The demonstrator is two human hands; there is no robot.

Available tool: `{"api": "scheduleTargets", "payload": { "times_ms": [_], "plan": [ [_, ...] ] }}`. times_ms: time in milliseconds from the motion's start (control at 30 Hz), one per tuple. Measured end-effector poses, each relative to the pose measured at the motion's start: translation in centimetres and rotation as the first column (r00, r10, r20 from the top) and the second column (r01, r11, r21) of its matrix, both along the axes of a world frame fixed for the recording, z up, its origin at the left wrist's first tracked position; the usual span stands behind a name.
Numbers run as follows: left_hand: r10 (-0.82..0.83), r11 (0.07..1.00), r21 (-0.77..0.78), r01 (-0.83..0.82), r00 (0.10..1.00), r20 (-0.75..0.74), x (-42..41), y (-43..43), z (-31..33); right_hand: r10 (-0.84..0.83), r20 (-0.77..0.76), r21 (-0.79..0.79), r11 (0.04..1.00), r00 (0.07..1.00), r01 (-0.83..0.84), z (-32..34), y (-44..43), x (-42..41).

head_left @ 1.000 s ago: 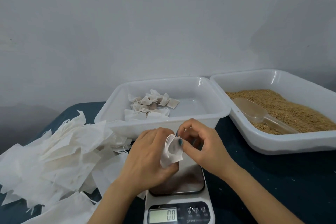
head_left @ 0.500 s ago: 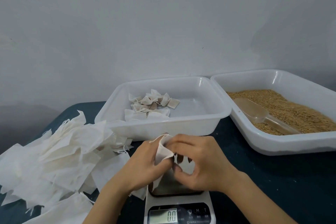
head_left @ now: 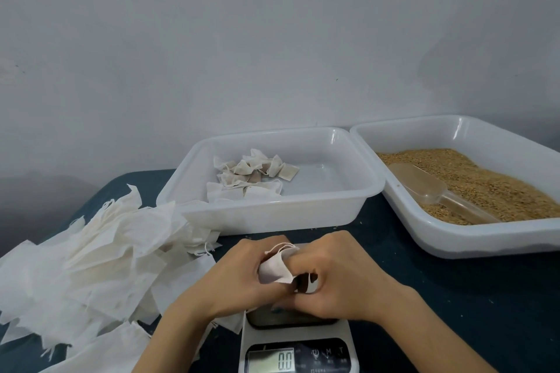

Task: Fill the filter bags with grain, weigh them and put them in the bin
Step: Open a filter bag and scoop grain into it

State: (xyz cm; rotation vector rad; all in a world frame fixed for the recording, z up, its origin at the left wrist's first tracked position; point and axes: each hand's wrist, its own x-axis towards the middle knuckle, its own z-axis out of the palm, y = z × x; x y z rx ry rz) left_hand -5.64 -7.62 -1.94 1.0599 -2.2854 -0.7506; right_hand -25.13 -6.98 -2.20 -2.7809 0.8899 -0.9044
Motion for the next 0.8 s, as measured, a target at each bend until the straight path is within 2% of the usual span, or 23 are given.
{"api": "scheduleTargets", "payload": {
  "times_ms": [167, 333, 400, 433, 500, 567, 633, 667, 733, 800],
  "plan": [
    [0.044, 0.995, -0.088, -0.045, 0.999, -0.014, 0.2, -0.1, -0.1, 0.067, 0.061, 0.087, 0.994, 0.996, -0.072, 0.6, 0.0, -0.1],
    [0.087, 0.989, -0.107, -0.098, 0.99, -0.109, 0.3, -0.1, 0.2, 0.056, 0.344, 0.036, 0.997, 0.937, -0.073, 1.5, -0.4, -1.1],
    [0.106, 0.986, -0.113, -0.122, 0.985, -0.133, 0.4, -0.1, 0.3, -0.057, 0.485, 0.043, 0.998, 0.872, 0.042, 2.3, -1.4, -2.3],
    [0.116, 0.985, -0.111, -0.132, 0.983, -0.141, 0.5, -0.1, 0.3, -0.168, 0.54, 0.054, 0.985, 0.825, 0.166, 2.8, -2.1, -3.2],
    [0.139, 0.983, -0.1, -0.157, 0.977, -0.159, 0.5, 0.0, 0.3, -0.448, 0.551, 0.105, 0.874, 0.704, 0.475, 4.0, -3.9, -5.4],
    [0.155, 0.981, -0.092, -0.173, 0.973, -0.17, 0.4, 0.0, 0.2, -0.711, 0.418, 0.181, 0.675, 0.565, 0.716, 4.7, -5.7, -8.5],
    [0.163, 0.98, -0.088, -0.18, 0.972, -0.169, 0.4, 0.0, 0.2, -0.866, 0.163, 0.267, 0.499, 0.472, 0.824, 4.8, -7.3, -11.6],
    [0.163, 0.98, -0.088, -0.179, 0.973, -0.166, 0.4, 0.0, 0.2, -0.902, -0.015, 0.284, 0.41, 0.432, 0.867, 4.8, -7.9, -12.8],
    [0.155, 0.98, -0.096, -0.171, 0.976, -0.155, 0.3, 0.0, 0.2, -0.863, -0.381, 0.268, 0.24, 0.332, 0.933, 4.8, -8.5, -14.1],
    [0.149, 0.979, -0.12, -0.165, 0.98, -0.134, 0.2, -0.1, 0.1, -0.774, -0.574, 0.237, 0.155, 0.267, 0.959, 4.4, -8.5, -14.5]
  ]
}}
